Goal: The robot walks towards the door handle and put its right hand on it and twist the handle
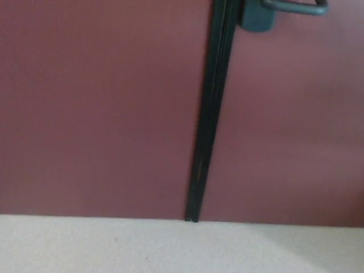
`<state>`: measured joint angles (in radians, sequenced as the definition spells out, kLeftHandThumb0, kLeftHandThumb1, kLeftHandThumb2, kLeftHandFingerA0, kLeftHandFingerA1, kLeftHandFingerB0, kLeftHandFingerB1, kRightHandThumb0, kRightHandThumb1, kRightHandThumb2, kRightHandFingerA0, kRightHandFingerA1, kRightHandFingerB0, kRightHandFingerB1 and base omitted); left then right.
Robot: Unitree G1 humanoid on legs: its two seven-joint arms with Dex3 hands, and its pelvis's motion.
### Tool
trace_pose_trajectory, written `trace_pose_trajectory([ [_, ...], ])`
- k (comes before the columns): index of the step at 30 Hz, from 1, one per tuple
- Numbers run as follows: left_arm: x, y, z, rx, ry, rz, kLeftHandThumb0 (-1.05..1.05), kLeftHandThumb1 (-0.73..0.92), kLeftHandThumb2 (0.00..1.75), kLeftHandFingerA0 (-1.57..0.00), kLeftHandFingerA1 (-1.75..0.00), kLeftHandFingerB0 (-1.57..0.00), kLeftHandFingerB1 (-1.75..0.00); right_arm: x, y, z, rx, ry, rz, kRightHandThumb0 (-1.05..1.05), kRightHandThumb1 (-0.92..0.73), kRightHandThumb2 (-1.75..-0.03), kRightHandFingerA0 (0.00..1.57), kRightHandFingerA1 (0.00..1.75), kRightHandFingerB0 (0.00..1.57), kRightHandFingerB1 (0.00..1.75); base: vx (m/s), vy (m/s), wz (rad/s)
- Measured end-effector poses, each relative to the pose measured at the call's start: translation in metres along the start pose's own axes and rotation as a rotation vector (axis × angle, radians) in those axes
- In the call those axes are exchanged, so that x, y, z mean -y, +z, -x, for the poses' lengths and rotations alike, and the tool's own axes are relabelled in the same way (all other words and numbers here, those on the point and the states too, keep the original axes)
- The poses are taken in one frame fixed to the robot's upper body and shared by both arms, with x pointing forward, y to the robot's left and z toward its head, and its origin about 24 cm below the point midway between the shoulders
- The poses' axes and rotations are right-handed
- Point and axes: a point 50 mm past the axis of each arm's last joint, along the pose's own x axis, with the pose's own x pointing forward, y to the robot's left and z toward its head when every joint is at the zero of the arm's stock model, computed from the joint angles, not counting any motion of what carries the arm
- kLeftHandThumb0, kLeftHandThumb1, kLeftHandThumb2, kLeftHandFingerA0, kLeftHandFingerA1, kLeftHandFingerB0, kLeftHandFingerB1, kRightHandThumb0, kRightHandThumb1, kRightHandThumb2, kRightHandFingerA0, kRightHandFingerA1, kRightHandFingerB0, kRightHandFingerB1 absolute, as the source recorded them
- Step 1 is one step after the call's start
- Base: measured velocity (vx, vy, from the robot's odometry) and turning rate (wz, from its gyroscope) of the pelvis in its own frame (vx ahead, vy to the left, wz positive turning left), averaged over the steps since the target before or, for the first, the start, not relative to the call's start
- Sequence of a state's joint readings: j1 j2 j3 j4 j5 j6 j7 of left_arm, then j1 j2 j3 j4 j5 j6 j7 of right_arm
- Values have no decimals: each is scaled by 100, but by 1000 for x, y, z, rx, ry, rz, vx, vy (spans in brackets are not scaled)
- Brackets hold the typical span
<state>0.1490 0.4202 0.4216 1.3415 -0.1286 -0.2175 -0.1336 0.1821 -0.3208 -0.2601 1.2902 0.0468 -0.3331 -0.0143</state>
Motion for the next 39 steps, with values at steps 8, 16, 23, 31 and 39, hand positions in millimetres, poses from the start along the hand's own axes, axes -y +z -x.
trace_pose_trajectory([
  [8,-1,-1,0,-3,3,-5,-11,41,84,-38,-94,-36,-67,0,-6,2,-19,8,14,-28,-52,-55,66,49,48,39,92,9,5],
  [16,2,-3,0,-15,-3,-4,-14,41,83,-39,-95,-36,-68,2,-1,0,-3,13,27,-27,-53,-56,72,52,48,39,91,-24,1],
  [23,0,-6,1,-21,2,-7,-12,41,82,-40,-93,-39,-69,-1,4,-2,4,29,66,-29,-53,-55,68,49,48,39,10,34,-2],
  [31,-4,-4,1,-17,11,-11,-12,42,81,-42,-88,-40,-70,-6,3,-2,-8,43,76,-30,-53,-55,70,50,47,39,105,48,0],
  [39,-5,-6,2,-26,16,-12,-13,42,81,-42,-89,-41,-70,-9,3,-2,-6,55,94,-30,-53,-56,66,48,46,39,34,-28,2],
])
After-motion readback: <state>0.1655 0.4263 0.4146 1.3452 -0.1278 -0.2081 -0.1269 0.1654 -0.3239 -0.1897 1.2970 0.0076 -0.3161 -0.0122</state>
